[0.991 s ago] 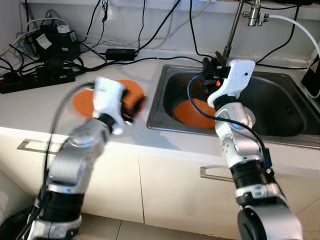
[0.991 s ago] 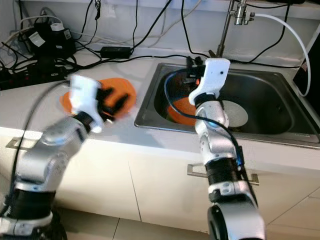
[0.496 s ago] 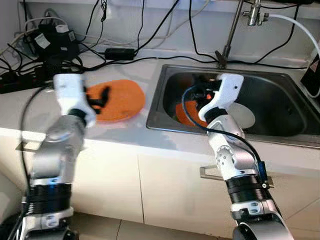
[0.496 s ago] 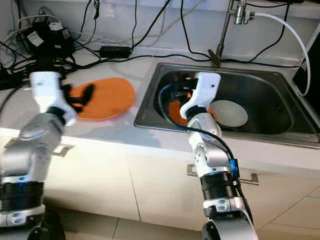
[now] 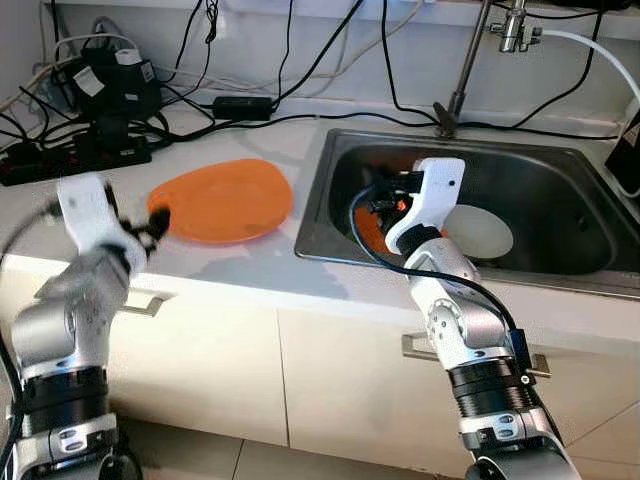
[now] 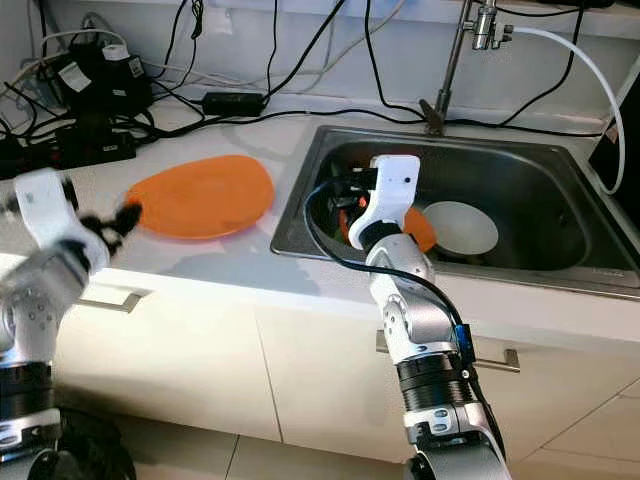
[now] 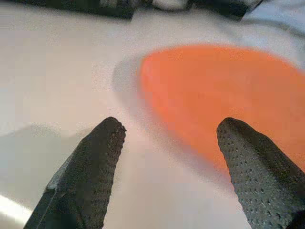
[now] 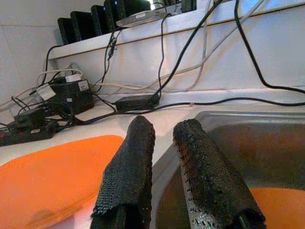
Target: Kitchen organization
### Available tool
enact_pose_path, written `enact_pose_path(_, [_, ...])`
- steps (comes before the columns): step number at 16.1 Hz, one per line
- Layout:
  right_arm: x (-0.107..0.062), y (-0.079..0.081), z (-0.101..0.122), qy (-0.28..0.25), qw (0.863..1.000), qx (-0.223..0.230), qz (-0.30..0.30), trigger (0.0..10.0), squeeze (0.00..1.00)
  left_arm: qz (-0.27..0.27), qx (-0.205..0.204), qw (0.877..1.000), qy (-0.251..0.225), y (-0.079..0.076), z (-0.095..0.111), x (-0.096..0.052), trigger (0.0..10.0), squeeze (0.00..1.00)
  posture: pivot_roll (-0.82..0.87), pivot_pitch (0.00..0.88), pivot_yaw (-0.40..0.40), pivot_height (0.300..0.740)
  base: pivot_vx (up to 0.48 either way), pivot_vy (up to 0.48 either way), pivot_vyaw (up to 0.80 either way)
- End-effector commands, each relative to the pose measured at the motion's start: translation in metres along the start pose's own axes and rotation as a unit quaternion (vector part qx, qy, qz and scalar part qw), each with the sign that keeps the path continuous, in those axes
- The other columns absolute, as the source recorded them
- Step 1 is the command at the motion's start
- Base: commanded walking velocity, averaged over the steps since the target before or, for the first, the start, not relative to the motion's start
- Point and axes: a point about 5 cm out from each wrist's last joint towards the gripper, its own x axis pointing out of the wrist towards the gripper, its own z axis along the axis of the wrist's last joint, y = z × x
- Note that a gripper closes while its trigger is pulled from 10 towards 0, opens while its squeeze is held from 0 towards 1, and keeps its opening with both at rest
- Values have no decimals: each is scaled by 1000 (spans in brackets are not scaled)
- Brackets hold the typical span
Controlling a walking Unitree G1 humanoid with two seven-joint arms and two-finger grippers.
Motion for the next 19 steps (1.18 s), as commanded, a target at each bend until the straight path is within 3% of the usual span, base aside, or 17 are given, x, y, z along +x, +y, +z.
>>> enact_pose_path(1, [-2,1,1,0,1000,-2,6,10000,0,0,-9,1000,7,1,-1,0,10000,0,85,0,28,740,0,0,0])
enact_pose_path(8, [-3,2,3,2,1000,-8,10,10000,0,-44,-89,994,38,-14,-8,7,10000,0,71,0,30,740,0,0,0])
enact_pose_path(14, [-2,1,4,2,1000,-9,8,10000,0,-65,-148,986,48,-27,0,15,10000,0,66,0,32,740,0,0,0])
enact_pose_path(19, [-2,0,6,-1,1000,-12,5,10000,0,-61,-203,977,39,-35,20,19,10000,0,60,0,34,740,0,0,0])
